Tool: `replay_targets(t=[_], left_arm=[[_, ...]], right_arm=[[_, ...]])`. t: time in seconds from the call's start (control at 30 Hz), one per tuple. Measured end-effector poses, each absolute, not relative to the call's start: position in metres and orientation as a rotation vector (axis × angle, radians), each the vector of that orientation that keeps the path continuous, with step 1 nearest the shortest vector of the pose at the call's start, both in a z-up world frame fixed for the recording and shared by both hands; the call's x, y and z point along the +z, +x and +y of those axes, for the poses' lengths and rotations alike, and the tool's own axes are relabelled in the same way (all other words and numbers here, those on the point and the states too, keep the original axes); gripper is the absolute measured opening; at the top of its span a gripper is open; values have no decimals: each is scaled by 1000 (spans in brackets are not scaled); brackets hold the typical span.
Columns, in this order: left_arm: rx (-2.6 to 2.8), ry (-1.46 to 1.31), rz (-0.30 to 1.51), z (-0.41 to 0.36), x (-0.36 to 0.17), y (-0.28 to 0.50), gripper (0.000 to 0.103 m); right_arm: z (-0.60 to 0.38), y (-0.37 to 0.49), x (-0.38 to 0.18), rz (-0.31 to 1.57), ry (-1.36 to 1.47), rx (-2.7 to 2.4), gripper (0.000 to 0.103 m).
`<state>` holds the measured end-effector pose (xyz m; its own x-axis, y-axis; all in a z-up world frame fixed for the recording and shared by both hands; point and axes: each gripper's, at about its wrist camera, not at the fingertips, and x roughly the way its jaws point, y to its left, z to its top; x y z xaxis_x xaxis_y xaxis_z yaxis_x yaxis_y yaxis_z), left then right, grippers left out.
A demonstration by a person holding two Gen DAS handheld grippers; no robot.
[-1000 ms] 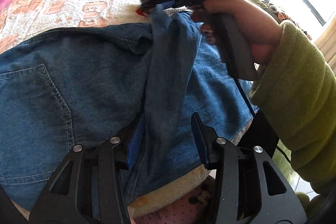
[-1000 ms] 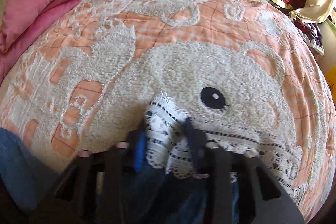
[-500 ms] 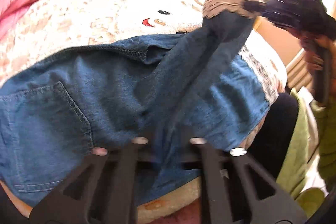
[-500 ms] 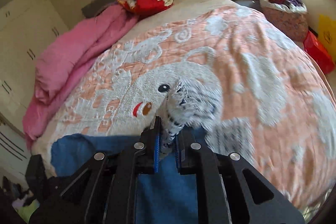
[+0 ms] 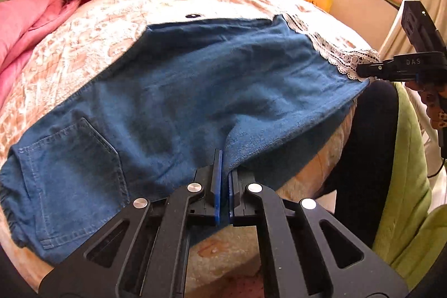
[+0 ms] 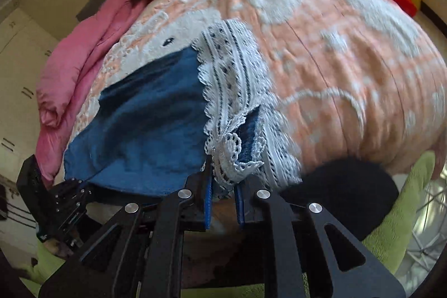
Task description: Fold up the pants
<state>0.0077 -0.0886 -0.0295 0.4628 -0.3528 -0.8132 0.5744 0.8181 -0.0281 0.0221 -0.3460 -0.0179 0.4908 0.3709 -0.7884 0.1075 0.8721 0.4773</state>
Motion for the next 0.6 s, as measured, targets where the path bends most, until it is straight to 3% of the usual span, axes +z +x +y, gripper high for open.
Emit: replay_targets(t=[0.1,0.43,0.53,0.6], left_arm=[[-580,290,927,-92,-31,3,0],[-564,307,977,-98,-46,3,1],[-563,295,984,-95,-49,2,1],[-571,291,985,-93,-48,1,2]], right_arm=[[-352,18,-18,1046,546,152,21],[-363,16,-34,1058,468,50,20],[-363,10,-27,1037,437,42,35],[-367,5,-16,1006,424,36,35]])
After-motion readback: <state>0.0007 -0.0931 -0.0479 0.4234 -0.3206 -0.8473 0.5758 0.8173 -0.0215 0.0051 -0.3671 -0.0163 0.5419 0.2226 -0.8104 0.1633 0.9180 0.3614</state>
